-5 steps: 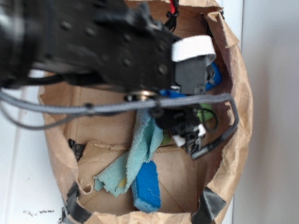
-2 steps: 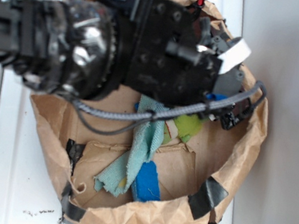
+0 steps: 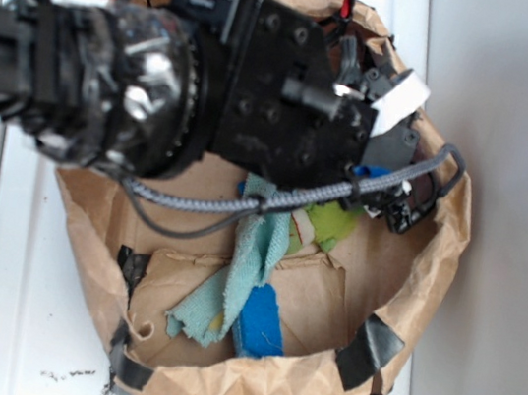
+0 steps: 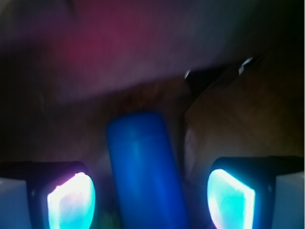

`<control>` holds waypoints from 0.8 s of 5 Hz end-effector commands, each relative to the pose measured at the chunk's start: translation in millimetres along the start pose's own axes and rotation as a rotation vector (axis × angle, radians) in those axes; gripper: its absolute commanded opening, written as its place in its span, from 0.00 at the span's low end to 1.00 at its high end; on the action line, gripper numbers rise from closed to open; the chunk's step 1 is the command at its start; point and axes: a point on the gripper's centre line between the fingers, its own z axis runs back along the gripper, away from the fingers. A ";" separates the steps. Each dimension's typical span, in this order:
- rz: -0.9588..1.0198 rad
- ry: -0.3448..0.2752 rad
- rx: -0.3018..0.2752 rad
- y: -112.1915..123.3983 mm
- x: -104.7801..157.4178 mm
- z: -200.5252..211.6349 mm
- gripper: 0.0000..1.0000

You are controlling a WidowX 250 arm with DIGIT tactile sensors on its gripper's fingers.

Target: Grab the blue bottle.

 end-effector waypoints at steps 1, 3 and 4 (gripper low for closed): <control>-0.042 -0.033 -0.014 -16.7 -4.0 1.7 1.00; -0.114 -0.092 0.013 -18.3 -26.0 -6.2 1.00; -0.110 -0.101 0.039 -13.7 -31.7 -6.0 0.00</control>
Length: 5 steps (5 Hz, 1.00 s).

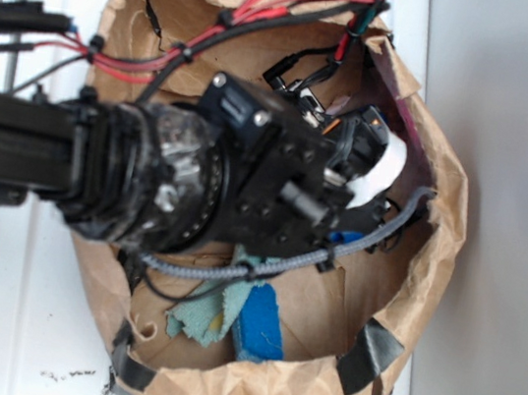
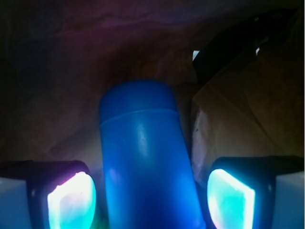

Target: Grab the blue bottle.

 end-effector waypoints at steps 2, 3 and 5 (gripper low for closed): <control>-0.021 -0.099 -0.042 8.1 -9.4 20.4 0.00; -0.013 -0.089 -0.078 17.5 -5.9 37.3 0.00; -0.018 0.061 -0.186 17.0 28.3 77.3 0.00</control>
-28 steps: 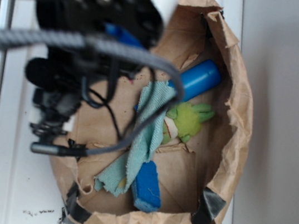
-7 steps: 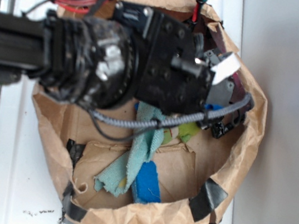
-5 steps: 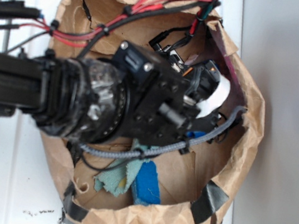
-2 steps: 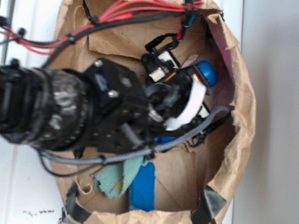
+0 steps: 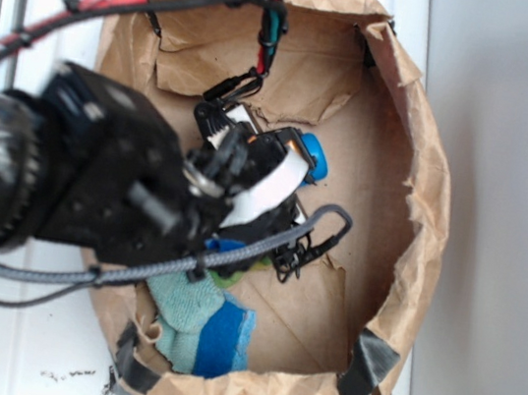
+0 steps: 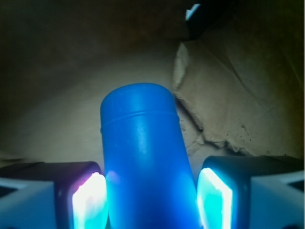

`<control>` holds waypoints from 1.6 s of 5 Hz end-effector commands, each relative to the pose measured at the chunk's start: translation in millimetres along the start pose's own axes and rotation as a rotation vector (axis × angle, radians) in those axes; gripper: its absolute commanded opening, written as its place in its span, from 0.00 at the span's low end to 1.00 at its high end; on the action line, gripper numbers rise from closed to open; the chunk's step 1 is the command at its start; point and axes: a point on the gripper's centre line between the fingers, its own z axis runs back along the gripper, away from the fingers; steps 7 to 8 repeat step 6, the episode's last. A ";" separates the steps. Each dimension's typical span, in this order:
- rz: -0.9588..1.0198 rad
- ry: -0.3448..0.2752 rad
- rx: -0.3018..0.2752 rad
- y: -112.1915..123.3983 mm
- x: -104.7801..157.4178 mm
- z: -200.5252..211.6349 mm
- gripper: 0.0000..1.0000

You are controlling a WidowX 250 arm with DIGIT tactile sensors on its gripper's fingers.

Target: Grab the blue bottle.

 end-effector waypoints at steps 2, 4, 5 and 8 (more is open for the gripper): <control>-0.075 0.155 -0.137 2.7 45.7 69.8 0.00; -0.160 0.195 -0.128 9.3 46.1 102.1 0.00; -0.148 0.151 -0.178 12.4 45.9 112.0 0.00; -0.238 -0.003 -0.183 15.5 25.8 106.7 0.93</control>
